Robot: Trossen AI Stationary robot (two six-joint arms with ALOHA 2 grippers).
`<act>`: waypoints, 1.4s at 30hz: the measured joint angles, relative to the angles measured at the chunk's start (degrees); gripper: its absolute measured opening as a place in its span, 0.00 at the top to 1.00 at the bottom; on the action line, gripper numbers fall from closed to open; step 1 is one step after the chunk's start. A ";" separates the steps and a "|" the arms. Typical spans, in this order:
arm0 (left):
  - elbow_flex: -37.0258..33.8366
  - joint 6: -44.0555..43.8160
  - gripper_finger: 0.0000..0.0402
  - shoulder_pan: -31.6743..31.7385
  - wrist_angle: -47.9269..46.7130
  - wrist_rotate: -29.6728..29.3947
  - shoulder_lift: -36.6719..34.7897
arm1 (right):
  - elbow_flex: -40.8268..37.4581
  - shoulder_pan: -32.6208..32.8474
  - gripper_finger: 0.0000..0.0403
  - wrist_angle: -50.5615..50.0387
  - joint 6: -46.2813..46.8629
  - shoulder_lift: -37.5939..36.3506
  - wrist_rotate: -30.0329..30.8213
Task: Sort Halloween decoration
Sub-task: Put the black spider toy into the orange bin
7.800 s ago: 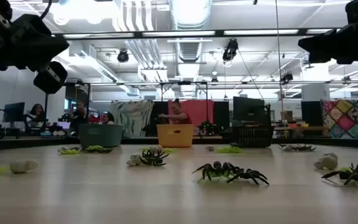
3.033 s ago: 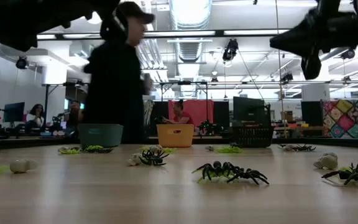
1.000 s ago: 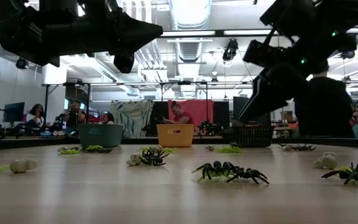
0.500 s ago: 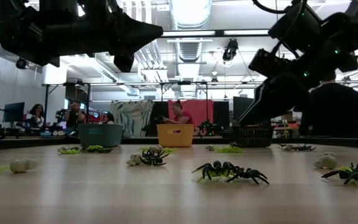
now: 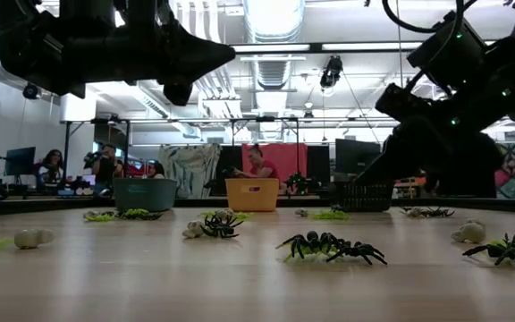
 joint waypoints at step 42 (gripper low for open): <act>-0.11 2.18 1.00 0.37 -4.52 0.09 0.00 | 12.91 -1.64 0.68 -23.36 6.30 0.04 -0.87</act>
